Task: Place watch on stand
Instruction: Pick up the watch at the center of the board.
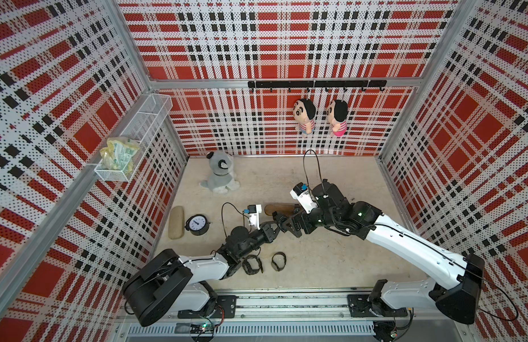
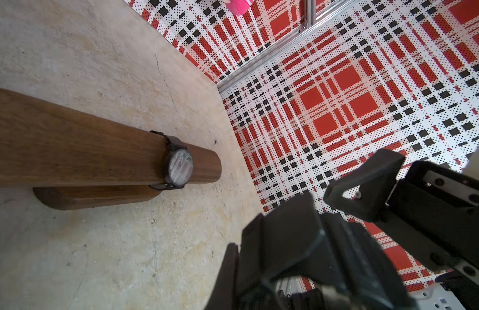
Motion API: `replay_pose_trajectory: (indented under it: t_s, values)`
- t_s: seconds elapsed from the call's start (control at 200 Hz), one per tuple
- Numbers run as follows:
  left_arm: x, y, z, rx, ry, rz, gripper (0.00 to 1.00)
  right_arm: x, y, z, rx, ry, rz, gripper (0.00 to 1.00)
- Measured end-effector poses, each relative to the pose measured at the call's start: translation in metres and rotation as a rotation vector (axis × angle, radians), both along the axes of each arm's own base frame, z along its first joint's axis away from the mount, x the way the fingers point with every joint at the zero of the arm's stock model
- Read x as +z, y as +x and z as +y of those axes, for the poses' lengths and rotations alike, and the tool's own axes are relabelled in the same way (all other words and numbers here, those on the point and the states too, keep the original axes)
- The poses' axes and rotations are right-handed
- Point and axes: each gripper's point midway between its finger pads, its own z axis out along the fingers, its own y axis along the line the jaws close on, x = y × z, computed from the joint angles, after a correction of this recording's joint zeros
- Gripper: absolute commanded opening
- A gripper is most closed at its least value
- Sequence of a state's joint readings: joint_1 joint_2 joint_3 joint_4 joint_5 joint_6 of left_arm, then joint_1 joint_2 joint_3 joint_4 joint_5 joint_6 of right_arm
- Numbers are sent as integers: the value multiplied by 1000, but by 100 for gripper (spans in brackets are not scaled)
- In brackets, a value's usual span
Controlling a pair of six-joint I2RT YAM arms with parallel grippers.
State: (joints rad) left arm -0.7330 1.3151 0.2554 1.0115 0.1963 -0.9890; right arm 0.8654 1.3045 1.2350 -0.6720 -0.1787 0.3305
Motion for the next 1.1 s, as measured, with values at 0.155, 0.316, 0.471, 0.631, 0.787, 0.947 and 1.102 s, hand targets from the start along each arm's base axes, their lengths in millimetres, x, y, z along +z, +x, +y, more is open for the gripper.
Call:
replay_pose_trajectory:
  t_s: [0.155,0.316,0.471,0.631,0.787,0.947,1.102]
  values:
    - [-5,0,0,8,16,11,0,-9,-7,9,19,-32,4,90]
    - [-8,0,1,12,29,20,0,-19,-10,19,28,-79,-2,87]
    - [-11,0,1,13,40,27,0,-24,-10,25,24,-128,-27,81]
    - [-13,0,1,14,46,30,0,-27,-7,24,-5,-181,-63,75]
    - [-14,0,1,12,53,25,0,-36,-1,19,-34,-230,-75,73]
    - [-14,0,0,9,58,22,0,-45,3,17,-53,-268,-75,68]
    - [-13,1,-1,8,58,20,0,-44,3,17,-56,-268,-78,60]
